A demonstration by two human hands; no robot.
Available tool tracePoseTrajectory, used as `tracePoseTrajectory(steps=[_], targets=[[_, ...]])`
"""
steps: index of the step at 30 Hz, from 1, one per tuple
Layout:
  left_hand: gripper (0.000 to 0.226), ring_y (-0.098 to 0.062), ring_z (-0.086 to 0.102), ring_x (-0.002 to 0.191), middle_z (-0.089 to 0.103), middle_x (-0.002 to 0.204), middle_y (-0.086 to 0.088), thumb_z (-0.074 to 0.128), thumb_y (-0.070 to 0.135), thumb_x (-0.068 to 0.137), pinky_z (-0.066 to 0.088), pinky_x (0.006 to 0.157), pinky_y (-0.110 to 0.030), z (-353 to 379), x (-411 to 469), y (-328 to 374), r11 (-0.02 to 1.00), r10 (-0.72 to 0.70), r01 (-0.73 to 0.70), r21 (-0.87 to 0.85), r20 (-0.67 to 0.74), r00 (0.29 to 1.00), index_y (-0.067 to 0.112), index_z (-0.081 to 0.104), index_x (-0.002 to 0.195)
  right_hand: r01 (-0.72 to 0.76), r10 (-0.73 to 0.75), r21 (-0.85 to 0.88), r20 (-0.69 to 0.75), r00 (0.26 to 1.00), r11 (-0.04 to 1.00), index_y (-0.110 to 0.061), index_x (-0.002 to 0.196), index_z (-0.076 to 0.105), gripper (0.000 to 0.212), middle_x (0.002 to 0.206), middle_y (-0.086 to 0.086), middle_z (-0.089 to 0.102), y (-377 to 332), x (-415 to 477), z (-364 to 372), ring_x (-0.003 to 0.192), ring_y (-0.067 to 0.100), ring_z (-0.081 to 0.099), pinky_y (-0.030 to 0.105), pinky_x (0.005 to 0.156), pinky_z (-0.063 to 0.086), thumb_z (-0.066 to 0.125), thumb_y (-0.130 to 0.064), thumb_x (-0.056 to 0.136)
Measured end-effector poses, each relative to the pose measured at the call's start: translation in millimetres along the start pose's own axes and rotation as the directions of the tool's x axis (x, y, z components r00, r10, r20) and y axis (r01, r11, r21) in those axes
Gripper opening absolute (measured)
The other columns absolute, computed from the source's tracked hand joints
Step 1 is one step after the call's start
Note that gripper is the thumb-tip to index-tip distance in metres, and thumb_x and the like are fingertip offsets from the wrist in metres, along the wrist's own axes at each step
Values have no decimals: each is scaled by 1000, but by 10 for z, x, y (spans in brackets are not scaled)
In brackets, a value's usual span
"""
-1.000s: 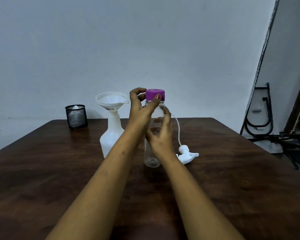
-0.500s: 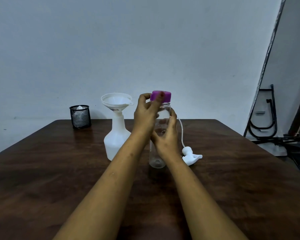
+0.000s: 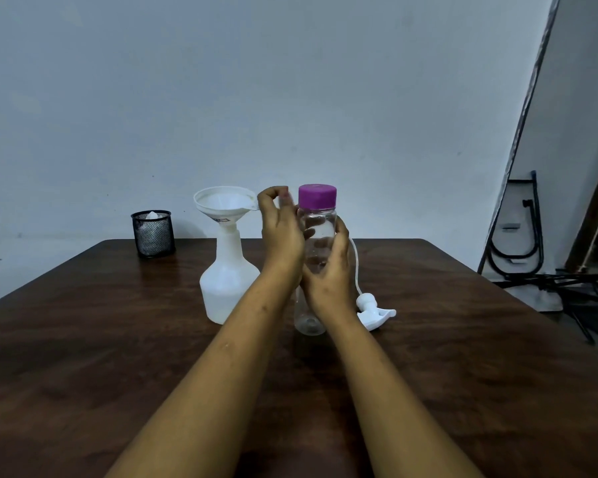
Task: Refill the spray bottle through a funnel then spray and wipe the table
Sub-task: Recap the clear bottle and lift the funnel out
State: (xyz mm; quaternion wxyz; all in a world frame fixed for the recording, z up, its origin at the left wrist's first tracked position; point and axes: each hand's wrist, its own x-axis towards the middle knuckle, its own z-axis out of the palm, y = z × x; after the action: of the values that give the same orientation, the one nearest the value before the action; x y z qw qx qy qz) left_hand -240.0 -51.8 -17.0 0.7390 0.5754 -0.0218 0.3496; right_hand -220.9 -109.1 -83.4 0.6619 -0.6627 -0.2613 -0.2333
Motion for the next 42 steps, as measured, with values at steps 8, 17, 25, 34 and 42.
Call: tracePoseTrajectory(steps=[8, 17, 25, 34, 42], targets=[[50, -21, 68, 92, 68, 101, -9, 60, 51, 78, 51, 57, -15, 1, -46, -23, 993, 55, -70, 93, 161, 985, 24, 41, 115, 5, -6, -9, -21, 1000, 1000, -27, 144, 27, 80, 126, 2, 47, -20, -9, -13, 107, 15, 57, 15, 81, 50, 69, -5, 80], [46, -19, 68, 82, 67, 98, -8, 32, 58, 90, 52, 71, -24, 49, -15, 5, 1000, 11, -14, 18, 165, 986, 22, 44, 115, -24, 23, -14, -56, 998, 1000, -38, 142, 25, 81, 123, -3, 47, 37, 9, -16, 104, 6, 56, 13, 78, 50, 71, -10, 81], [27, -20, 68, 82, 66, 91, -8, 61, 38, 87, 51, 51, -21, 92, -17, -39, 1000, 11, -15, 22, 155, 988, 22, 44, 99, -38, 36, -31, -67, 997, 999, -35, 143, 27, 78, 139, -1, 42, 60, -6, -9, 119, 14, 53, 30, 92, 51, 69, -17, 80], [28, -13, 66, 71, 64, 89, -3, 47, 42, 93, 54, 58, -28, 125, -26, -85, 997, 38, -50, 66, 172, 984, 18, 45, 108, -68, 66, -29, -56, 996, 997, -36, 139, 24, 80, 139, 3, 44, 99, -9, -20, 119, 16, 53, 35, 94, 51, 67, -29, 71], [56, -8, 42, 123, 36, 140, 7, 53, 22, 90, 37, 97, -18, -94, -354, 137, 689, 464, -526, 498, 254, 849, 24, 26, 139, -97, 80, -129, -132, 988, 987, -32, 128, 36, 53, 125, 6, 53, 87, -57, -10, 109, 23, 57, 37, 89, 50, 60, -33, 81]])
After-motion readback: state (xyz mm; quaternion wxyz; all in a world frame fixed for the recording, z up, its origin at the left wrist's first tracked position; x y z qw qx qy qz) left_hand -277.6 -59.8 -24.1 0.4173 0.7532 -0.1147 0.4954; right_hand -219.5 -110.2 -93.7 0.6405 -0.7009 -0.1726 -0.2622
